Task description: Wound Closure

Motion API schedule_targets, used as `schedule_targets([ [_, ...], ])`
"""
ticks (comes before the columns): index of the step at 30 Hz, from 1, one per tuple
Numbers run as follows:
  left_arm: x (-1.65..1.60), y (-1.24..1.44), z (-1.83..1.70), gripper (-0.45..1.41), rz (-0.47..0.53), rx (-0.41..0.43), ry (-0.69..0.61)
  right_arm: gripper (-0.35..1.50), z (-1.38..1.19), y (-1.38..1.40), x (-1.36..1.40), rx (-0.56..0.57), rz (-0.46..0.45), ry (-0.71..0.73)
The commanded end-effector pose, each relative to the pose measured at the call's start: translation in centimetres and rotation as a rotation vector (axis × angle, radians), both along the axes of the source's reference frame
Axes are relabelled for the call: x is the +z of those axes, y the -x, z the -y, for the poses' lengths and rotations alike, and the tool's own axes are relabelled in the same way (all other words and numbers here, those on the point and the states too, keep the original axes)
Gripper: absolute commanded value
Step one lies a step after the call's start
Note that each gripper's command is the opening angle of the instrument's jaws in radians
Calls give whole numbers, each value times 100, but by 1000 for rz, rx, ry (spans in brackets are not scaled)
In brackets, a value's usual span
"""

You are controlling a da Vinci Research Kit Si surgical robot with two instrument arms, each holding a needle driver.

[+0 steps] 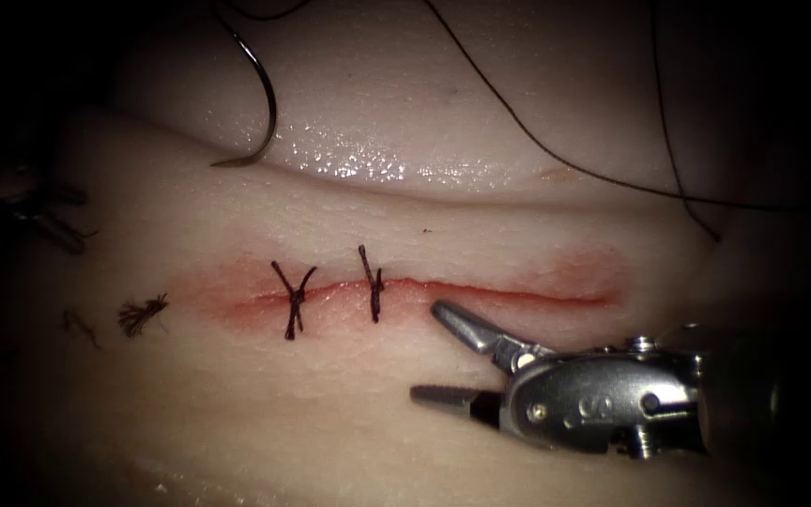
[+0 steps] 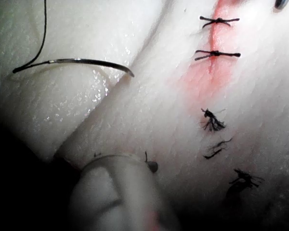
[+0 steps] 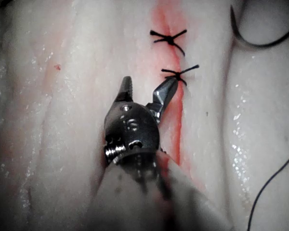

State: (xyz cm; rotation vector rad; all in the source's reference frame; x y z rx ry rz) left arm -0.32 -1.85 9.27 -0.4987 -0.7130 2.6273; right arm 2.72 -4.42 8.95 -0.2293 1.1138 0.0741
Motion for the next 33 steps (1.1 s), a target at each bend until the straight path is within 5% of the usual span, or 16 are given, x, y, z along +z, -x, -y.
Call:
schedule_targets([
  [1, 5, 2, 1, 71, -8, 1, 16, 143, 3, -8, 6, -4, 1, -1],
  [5, -1, -3, 9, 108, -25, 11, 21, 143, 3, -8, 6, -4, 0, -1],
  [10, -16, -3, 27, 123, -33, 13, 3, 143, 3, -8, 6, -4, 1, -1],
  [18, -59, 12, -6, 83, 22, -28, 47, 141, 1, -6, 5, -8, 5, -6],
  [24, -90, 64, -36, 61, 202, -166, 207, 135, -6, 5, -4, 29, 28, -37],
  [29, -98, 109, -40, 66, 240, -258, 249, 123, -7, 25, -23, 87, 25, -122],
  [31, -97, 124, -42, 66, 247, -302, 265, 103, -9, 37, -33, 121, 14, -163],
  [33, -95, 133, -44, 66, 250, -325, 274, 59, -11, 46, -42, 135, 13, -186],
])
